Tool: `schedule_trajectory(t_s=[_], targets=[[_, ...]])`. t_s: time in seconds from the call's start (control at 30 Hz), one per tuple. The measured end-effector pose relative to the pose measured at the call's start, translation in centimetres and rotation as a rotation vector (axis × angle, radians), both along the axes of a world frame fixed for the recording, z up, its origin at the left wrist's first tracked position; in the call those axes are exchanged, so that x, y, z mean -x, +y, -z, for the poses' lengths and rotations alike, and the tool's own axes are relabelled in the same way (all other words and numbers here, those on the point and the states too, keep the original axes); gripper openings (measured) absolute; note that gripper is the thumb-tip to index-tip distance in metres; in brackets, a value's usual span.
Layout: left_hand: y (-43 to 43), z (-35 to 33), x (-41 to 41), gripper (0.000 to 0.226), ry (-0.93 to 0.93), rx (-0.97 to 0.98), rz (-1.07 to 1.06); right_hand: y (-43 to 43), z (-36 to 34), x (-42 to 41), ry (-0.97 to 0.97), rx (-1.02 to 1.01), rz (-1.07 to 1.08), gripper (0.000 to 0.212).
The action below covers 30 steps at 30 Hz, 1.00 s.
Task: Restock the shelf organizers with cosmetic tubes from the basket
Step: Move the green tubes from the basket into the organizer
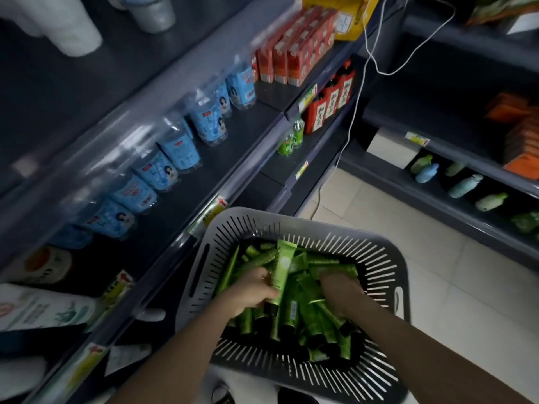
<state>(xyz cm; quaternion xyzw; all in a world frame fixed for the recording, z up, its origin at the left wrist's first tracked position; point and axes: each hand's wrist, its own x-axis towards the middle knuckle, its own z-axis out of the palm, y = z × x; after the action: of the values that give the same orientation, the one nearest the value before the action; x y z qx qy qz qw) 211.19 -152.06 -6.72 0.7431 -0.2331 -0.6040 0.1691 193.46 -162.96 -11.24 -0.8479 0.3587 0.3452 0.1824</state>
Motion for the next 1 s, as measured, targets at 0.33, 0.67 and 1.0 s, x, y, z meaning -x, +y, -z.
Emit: schedule_trajectory(t_s=[0.33, 0.67, 1.0], targets=[[3.2, -7.9, -2.6, 0.055, 0.077, 0.235, -0.221, 0.0, -11.4, -4.2, -0.553, -0.222, 0.395, 0.020], [12.4, -20.9, -6.1, 0.008, -0.046, 0.738, -0.456, 8.4, -26.4, -11.6, -1.105, -0.437, 0.418, 0.042], [28.0, -32.8, -11.6, 0.040, -0.568, 0.951, -0.430, 22.7, -37.4, -20.8, -1.370, -0.609, 0.103, 0.026]])
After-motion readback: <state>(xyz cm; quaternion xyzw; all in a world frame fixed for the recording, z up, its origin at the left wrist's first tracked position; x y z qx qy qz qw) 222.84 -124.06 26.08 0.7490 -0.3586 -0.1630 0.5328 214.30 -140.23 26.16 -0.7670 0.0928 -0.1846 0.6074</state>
